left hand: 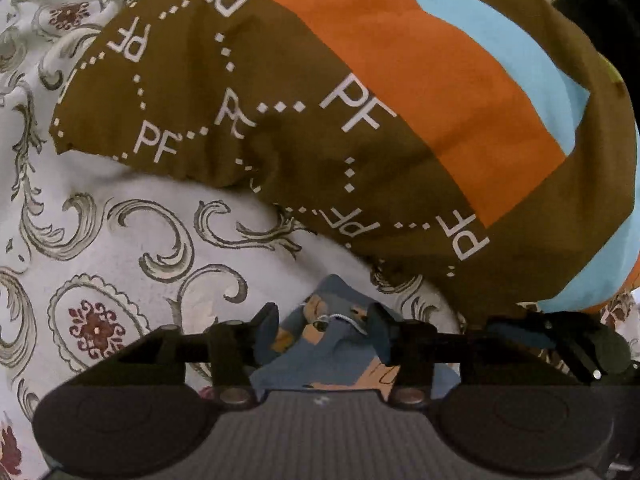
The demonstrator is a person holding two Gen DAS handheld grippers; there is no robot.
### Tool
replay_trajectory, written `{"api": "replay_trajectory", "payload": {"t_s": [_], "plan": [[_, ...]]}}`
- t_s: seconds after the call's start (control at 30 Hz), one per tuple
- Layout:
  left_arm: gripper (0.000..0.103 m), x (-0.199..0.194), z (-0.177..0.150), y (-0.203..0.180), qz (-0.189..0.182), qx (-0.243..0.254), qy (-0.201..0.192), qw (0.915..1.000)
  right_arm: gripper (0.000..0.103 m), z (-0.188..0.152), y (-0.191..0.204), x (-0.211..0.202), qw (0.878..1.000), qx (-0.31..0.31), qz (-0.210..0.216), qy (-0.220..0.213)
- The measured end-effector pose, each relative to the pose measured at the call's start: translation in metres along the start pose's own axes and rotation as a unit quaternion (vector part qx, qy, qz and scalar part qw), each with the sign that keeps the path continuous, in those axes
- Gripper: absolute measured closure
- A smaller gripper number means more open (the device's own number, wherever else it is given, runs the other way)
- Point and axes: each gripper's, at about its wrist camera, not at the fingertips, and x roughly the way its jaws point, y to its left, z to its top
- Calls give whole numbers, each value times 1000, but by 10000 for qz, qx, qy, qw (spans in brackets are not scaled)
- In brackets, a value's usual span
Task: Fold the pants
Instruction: 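Fold the pants end toward the striped pillow with both grippers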
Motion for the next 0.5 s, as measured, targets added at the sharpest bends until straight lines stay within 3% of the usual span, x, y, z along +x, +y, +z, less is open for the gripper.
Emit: {"api": "replay_trajectory", "payload": {"t_s": [0.07, 0.2, 0.23, 0.3, 0.5], "plan": [[71, 3, 0, -4, 61, 110, 93, 9999, 28, -3, 6, -6, 9995, -244, -151, -125], [86, 3, -6, -11, 182, 332, 29, 9993, 32, -4, 20, -12, 9959, -669, -493, -349], [87, 3, -7, -11, 214, 370, -17, 9991, 34, -3, 23, -11, 9954, -761, -475, -322], [89, -1, -8, -11, 165, 398, -124, 9990, 54, -2, 29, -2, 9948, -913, -415, -181], [89, -15, -13, -9, 24, 460, -321, 9984, 66, 0, 41, 23, 9911, -1291, -289, -159]]}}
